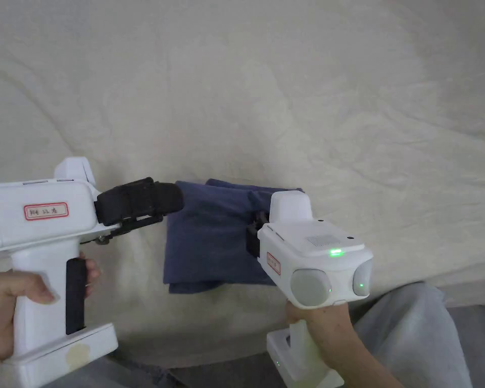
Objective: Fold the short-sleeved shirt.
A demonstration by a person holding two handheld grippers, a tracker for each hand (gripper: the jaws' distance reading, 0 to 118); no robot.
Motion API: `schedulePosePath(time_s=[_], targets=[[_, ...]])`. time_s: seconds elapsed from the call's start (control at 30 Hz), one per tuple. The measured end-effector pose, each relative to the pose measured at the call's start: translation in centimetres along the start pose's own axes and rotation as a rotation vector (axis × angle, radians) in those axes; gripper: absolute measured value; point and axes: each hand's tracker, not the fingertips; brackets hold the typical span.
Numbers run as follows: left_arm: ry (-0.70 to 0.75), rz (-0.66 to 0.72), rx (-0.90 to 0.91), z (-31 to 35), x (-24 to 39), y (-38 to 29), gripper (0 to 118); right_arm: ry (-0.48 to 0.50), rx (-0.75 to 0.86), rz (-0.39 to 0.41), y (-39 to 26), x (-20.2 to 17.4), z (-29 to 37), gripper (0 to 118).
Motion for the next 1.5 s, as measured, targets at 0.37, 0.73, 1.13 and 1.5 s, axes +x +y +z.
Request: schedulePosePath(time_s=[0.37,0.73,1.13,1.5], targets=[[-0.315,0.15,-0.129,-6.3,-4.0,-0.2,114,0.044,-0.048,-0.055,1.2,1.1,-0.1,2],[0.046,0.132,-0.189,-6.7,0.0,1.5,28,0.041,0.151,-0.068,6.3,4.8,8.1,2],[0.533,0.066,-0.013,14.3,-5.5,9.7,27,0.038,0.204,-0.016,8.1,4.9,12.3,2],[1.401,0.103,0.146,29.7,-19.5,16.0,57,0.048,0.139,-0.068,8.6,1.8,8.4,2]])
